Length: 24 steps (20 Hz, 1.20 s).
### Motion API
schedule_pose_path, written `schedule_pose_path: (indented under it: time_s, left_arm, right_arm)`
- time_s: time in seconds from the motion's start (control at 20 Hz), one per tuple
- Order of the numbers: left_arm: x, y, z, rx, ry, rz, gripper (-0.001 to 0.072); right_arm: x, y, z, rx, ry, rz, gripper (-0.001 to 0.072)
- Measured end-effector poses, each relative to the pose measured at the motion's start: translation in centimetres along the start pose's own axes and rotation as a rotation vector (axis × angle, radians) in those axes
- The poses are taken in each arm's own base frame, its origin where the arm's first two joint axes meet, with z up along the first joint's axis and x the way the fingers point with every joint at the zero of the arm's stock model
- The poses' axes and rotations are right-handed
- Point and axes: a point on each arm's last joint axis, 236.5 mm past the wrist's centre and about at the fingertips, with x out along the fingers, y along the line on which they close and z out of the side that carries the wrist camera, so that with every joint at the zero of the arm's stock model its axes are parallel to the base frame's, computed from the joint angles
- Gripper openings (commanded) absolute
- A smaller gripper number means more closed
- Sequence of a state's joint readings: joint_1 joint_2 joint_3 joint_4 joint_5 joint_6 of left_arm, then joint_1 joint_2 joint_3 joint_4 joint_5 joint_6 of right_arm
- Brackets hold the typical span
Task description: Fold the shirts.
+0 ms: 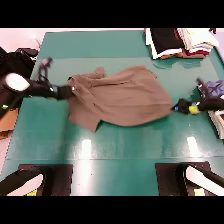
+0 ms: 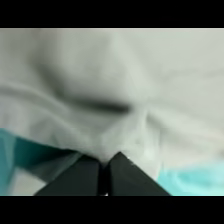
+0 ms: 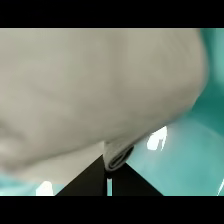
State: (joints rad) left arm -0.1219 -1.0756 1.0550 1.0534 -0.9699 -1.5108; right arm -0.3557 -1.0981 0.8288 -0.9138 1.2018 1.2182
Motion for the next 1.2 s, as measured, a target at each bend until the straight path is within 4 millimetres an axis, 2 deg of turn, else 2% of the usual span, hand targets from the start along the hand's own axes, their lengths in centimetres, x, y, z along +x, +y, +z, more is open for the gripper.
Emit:
schedule_pose_path:
  time_s: [0.1, 0.2, 0.3, 0.4, 0.5, 0.6, 0.65, 0.7, 0.75, 0.8, 0.9, 1.0, 1.05, 1.1, 1.2]
  left_arm:
    - [-5.6, -3.4, 4.4, 0.092, -0.164, -0.024, 0.0028]
    - [-13.6, -7.5, 8.5, 0.198, -0.371, -0.046, 0.0028]
    - [-22.6, -11.5, 11.0, 0.301, -0.581, -0.058, 0.0027]
    - [-31.5, -15.3, 11.8, 0.385, -0.778, -0.076, 0.0027]
    - [-39.3, -18.4, 11.1, 0.447, -0.946, -0.1, 0.0027]
    - [-44.7, -20.3, 10.1, 0.485, -1.065, -0.116, 0.0027]
    - [-46.7, -20.9, 9.6, 0.496, -1.112, -0.123, 0.0027]
    - [-47.9, -21.2, 9.3, 0.504, -1.139, -0.12, 0.0027]
    - [-48.3, -21.2, 9.3, 0.506, -1.148, -0.112, 0.0028]
    - [-47.6, -20.8, 9.5, 0.502, -1.127, -0.095, 0.0028]
    - [-44.0, -19.0, 10.9, 0.482, -1.022, -0.039, 0.0028]
    - [-38.3, -16.6, 12.4, 0.45, -0.866, 0.014, 0.0028]
    - [-34.6, -14.9, 13.2, 0.427, -0.769, 0.043, 0.0028]
    - [-31.0, -13.3, 13.7, 0.403, -0.679, 0.066, 0.0028]
    - [-22.8, -9.6, 14.2, 0.348, -0.479, 0.106, 0.0029]
  right_arm:
    - [-4.9, 3.8, 4.1, -0.133, -0.16, -0.006, 0.0014]
    - [-11.7, 8.3, 7.6, -0.27, -0.352, -0.019, 0.0014]
    - [-19.7, 12.9, 9.6, -0.393, -0.557, -0.041, 0.0014]
    - [-27.7, 17.1, 10.0, -0.499, -0.754, -0.083, 0.0013]
    - [-34.0, 20.3, 9.1, -0.577, -0.903, -0.127, 0.0013]
    - [-38.7, 22.7, 7.9, -0.629, -1.011, -0.175, 0.0013]
    - [-40.4, 23.6, 7.2, -0.648, -1.048, -0.194, 0.0013]
    - [-41.6, 24.4, 6.7, -0.662, -1.073, -0.207, 0.0013]
    - [-42.4, 24.9, 6.4, -0.67, -1.084, -0.215, 0.0013]
    - [-42.6, 25.0, 6.4, -0.668, -1.082, -0.218, 0.0013]
    - [-41.8, 23.9, 7.3, -0.638, -1.041, -0.216, 0.0013]
    - [-39.5, 22.0, 8.9, -0.591, -0.958, -0.198, 0.0013]
    - [-37.5, 20.6, 9.9, -0.561, -0.891, -0.179, 0.0013]
    - [-35.1, 19.2, 10.9, -0.532, -0.819, -0.164, 0.0013]
    - [-28.7, 15.3, 13.0, -0.465, -0.632, -0.165, 0.0013]
